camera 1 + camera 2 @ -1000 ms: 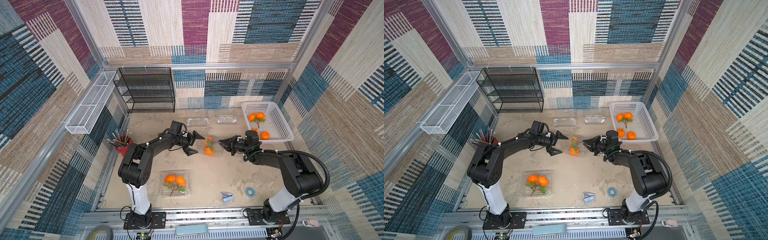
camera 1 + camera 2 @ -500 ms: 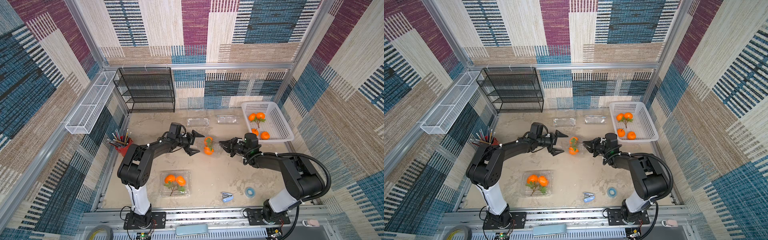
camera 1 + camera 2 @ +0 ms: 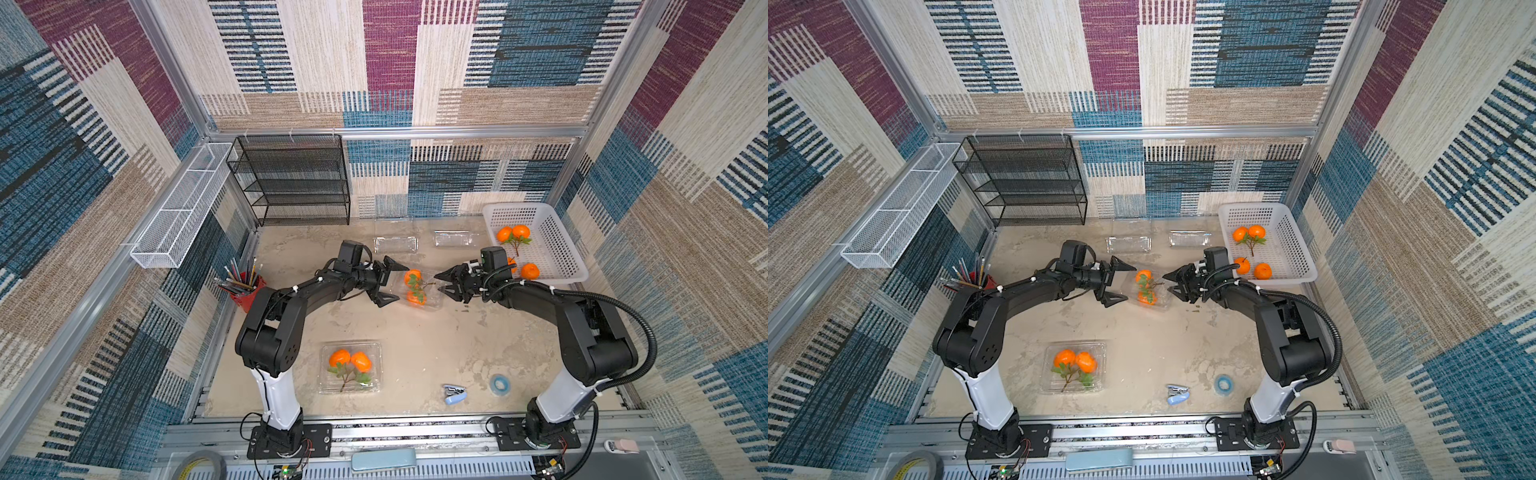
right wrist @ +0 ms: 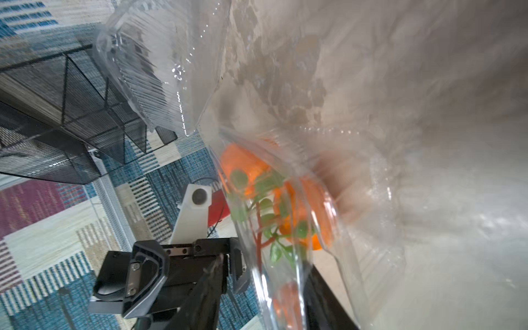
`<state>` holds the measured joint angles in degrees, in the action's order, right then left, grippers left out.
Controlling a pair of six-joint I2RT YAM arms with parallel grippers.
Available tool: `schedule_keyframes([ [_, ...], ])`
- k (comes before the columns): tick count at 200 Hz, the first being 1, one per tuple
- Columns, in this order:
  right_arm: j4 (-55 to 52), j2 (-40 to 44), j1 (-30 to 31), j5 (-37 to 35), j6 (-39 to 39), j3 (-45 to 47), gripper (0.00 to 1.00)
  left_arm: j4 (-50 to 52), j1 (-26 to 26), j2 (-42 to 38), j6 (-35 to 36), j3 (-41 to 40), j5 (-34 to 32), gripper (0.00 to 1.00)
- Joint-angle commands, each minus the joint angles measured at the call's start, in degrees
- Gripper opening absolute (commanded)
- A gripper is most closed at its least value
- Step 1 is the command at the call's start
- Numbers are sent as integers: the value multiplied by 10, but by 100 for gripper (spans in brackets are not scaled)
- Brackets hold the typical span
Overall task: Take oranges out of containers
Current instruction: Open the packing box at the center of the board, then adjust the packing box at the center of the board.
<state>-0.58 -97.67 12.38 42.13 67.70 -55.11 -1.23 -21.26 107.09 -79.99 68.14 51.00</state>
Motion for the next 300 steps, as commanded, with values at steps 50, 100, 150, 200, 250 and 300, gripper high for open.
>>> schedule_keyframes([
  [50, -247, -40, -2, -78, -257, -100, 53, 185, -8, 16, 142, 146, -39, 98],
  [100, -328, -43, -2, -164, -334, -159, 58, 229, -21, 44, 183, 203, -63, 98],
  [150, -367, -27, -1, -226, -379, -188, 70, 343, -20, 60, 283, 276, -91, 99],
  [200, -302, -17, 1, -181, -368, -149, 95, 387, -20, 68, 347, 306, -93, 100],
  [250, -231, -34, 23, -141, -339, -118, 89, 387, -21, 50, 377, 266, -110, 99],
  [300, -224, -94, 40, -148, -362, -171, 73, 386, -17, 34, 392, 243, -117, 99],
])
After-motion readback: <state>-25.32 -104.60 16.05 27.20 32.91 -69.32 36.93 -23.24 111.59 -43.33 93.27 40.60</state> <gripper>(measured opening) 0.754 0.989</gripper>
